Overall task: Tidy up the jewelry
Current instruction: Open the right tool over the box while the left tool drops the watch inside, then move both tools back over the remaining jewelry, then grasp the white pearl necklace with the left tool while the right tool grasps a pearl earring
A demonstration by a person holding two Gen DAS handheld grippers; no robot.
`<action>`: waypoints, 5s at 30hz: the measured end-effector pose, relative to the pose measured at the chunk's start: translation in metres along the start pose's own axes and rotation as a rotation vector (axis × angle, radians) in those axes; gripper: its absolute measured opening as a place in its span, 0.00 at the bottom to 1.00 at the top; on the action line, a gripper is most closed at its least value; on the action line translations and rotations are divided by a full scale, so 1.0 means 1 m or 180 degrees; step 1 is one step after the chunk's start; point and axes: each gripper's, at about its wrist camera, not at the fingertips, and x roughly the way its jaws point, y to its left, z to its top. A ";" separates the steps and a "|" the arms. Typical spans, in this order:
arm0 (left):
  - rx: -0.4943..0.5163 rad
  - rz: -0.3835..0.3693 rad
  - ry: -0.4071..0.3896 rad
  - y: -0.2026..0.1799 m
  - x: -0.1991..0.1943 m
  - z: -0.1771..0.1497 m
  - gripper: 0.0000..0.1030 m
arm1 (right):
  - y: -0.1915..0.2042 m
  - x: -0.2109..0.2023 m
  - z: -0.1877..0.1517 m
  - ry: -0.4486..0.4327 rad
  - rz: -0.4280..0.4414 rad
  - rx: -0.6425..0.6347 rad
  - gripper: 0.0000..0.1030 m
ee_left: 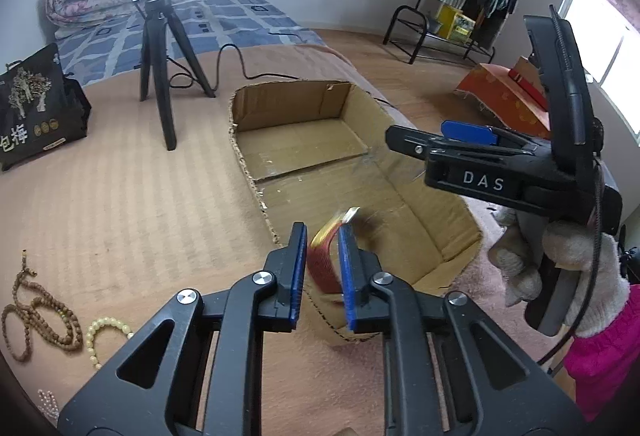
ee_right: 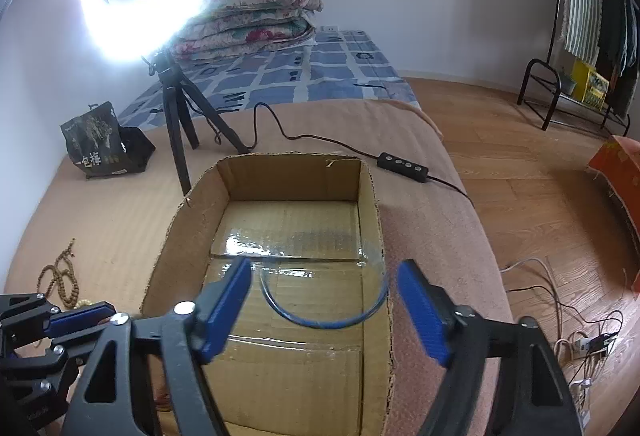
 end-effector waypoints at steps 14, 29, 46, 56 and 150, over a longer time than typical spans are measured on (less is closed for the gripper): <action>0.0030 0.0058 0.0030 -0.001 -0.003 -0.004 0.18 | -0.004 -0.009 0.000 -0.0069 0.0036 0.0111 0.82; 0.0026 0.0142 -0.0078 0.001 -0.035 -0.010 0.18 | 0.006 -0.041 0.000 -0.0166 0.0000 0.0070 0.82; -0.0079 0.0442 -0.0356 0.044 -0.120 -0.033 0.45 | 0.044 -0.102 -0.013 -0.0305 0.0079 -0.0124 0.83; -0.0230 0.0770 -0.0402 0.103 -0.170 -0.066 0.45 | 0.089 -0.121 -0.033 -0.0305 0.0336 -0.0341 0.86; -0.1252 0.1153 -0.0013 0.238 -0.153 -0.195 0.09 | 0.253 -0.029 -0.151 0.0539 0.1138 -0.1249 0.06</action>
